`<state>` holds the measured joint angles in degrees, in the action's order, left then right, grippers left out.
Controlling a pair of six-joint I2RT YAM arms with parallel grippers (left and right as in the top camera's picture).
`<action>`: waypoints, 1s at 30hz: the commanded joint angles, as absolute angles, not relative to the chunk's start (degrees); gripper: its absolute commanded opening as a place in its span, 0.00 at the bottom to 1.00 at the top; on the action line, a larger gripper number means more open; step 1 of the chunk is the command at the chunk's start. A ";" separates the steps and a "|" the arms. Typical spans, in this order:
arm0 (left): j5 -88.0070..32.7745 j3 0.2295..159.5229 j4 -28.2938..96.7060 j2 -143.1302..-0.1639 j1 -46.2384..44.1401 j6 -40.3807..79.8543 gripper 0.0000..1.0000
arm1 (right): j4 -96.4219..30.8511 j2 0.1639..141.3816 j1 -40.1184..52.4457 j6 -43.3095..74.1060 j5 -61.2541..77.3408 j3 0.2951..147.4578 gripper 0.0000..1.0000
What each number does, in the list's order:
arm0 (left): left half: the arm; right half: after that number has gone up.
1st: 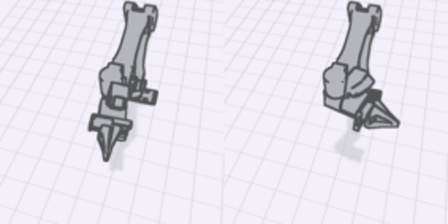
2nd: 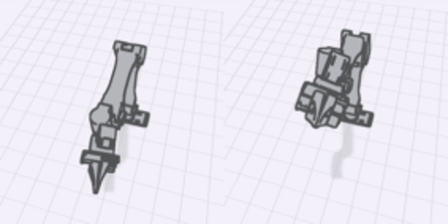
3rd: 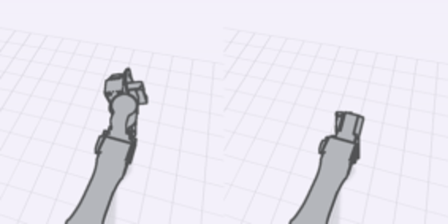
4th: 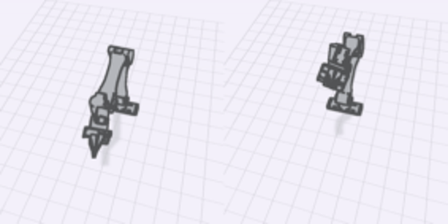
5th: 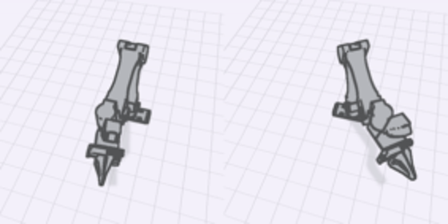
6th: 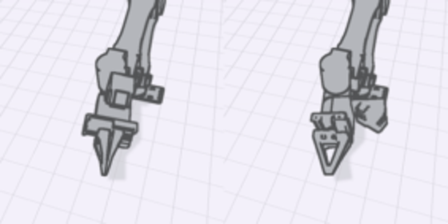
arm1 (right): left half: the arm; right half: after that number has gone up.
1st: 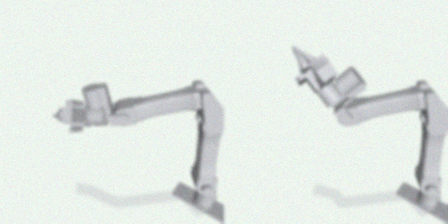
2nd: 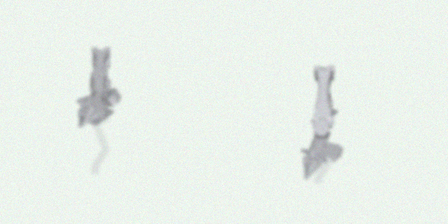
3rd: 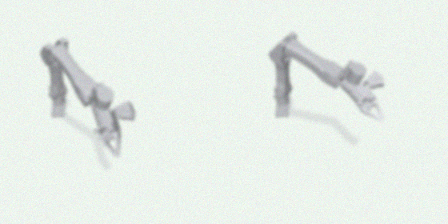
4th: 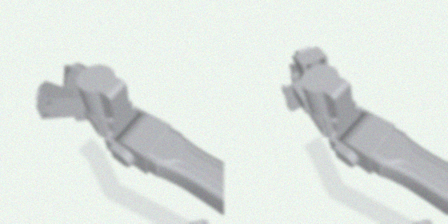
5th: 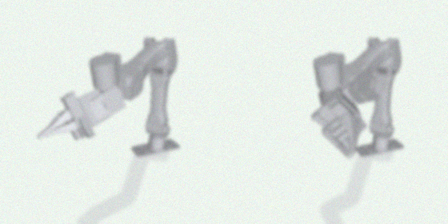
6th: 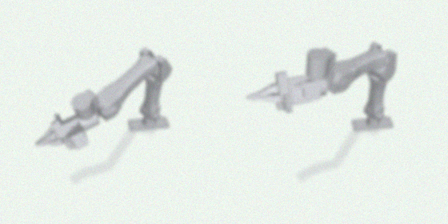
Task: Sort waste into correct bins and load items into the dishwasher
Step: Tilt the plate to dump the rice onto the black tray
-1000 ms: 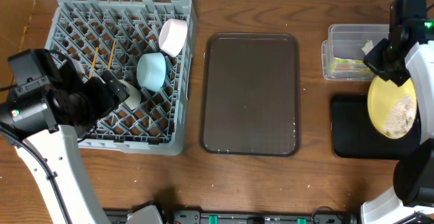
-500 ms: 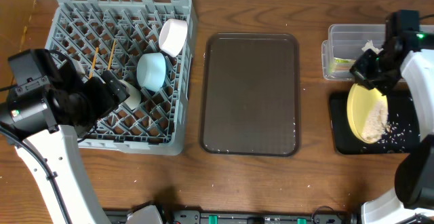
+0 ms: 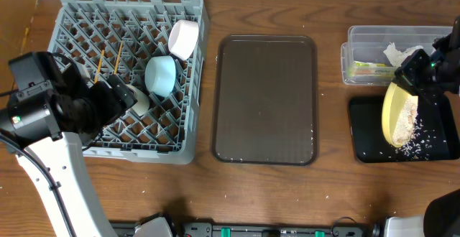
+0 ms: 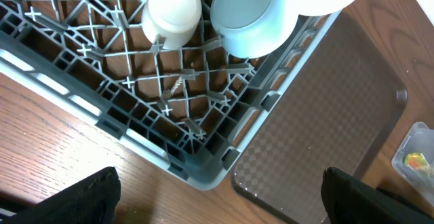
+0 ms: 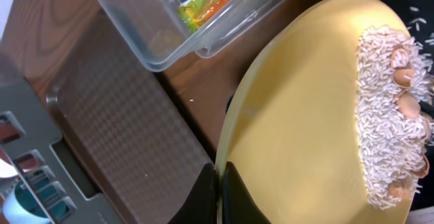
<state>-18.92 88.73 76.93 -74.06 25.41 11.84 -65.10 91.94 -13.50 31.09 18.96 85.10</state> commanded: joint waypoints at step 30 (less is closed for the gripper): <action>-18.39 88.95 77.10 -74.17 25.69 11.92 0.95 | -62.67 91.07 -20.84 13.61 40.71 78.54 0.01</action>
